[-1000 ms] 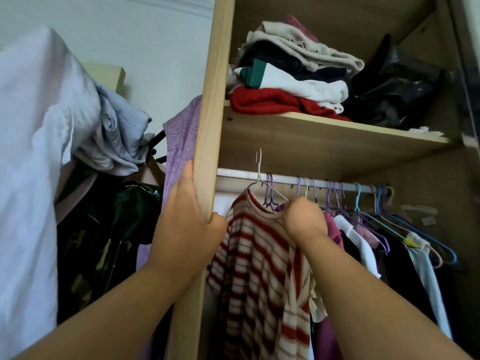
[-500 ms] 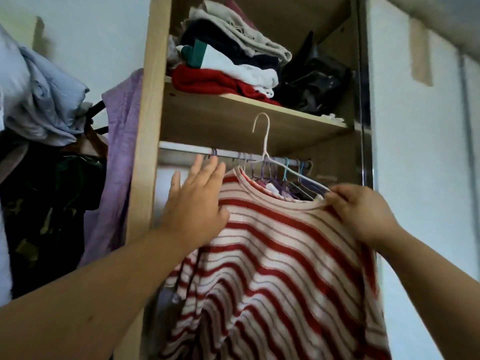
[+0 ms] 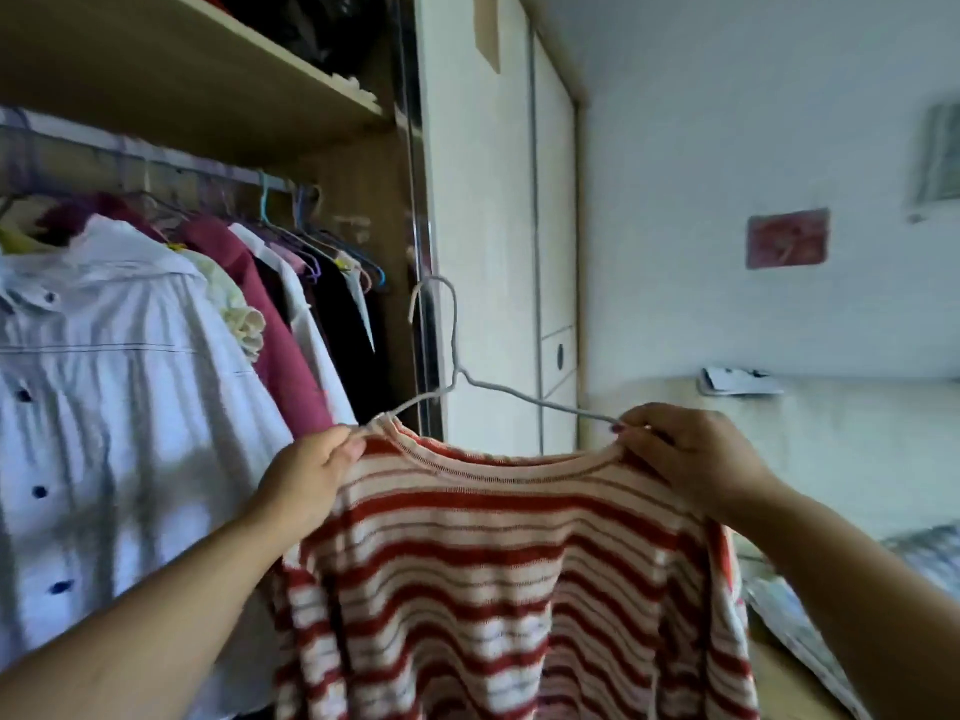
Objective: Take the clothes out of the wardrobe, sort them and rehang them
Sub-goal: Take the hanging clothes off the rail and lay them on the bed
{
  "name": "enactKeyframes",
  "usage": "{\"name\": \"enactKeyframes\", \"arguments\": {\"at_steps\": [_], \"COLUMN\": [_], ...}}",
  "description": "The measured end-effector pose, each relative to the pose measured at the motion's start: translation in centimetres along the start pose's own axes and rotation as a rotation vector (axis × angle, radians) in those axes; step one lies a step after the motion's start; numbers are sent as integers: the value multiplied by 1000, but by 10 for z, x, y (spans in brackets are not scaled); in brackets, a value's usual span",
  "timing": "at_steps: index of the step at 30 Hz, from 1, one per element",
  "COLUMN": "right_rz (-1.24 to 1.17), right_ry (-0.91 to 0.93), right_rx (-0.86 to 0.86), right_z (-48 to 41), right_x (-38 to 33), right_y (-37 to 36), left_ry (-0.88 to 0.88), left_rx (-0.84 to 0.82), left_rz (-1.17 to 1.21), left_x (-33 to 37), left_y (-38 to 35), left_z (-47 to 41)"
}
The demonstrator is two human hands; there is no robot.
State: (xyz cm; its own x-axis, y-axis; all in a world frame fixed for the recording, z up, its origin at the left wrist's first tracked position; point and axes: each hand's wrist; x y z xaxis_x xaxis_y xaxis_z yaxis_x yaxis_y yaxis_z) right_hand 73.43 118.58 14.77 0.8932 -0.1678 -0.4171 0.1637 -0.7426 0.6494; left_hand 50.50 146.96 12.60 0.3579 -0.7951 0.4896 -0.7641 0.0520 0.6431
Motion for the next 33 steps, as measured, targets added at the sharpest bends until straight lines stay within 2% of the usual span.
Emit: {"name": "enactKeyframes", "arguments": {"at_steps": [7,14,20,24,28,33], "right_rz": [224,334,366,399,371,324], "right_ry": [-532,-937,-1228,-1415,-1584,-1735], "right_rx": [7,6,135,198,360,474], "right_z": [178,370,501,581,658,743], "right_x": [10,-45,-105,-144,-181,-189], "right_y": [-20,-28,12,53,92,124], "left_ry": [-80,-341,-540,-622,-715,-785], "left_rx": [-356,-672,-814,-978,-1149,-1314], "left_rz": [238,257,332,401,426,435], "left_x": [-15,13,89,154,224,302], "left_y": [-87,-116,-126,-141,-158,-189], "left_z": [82,186,268,328,397,482]}}
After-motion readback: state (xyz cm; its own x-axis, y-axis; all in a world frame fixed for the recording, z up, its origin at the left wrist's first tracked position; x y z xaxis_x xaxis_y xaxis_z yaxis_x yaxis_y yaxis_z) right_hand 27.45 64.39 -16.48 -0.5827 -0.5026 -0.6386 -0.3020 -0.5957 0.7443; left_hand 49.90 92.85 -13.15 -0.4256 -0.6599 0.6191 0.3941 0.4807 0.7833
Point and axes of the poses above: each hand's wrist, its own z-axis away from the middle knuckle, its own y-axis out of the back of the hand, x = y × z, and after that the axes turned 1 degree about -x, right-handed
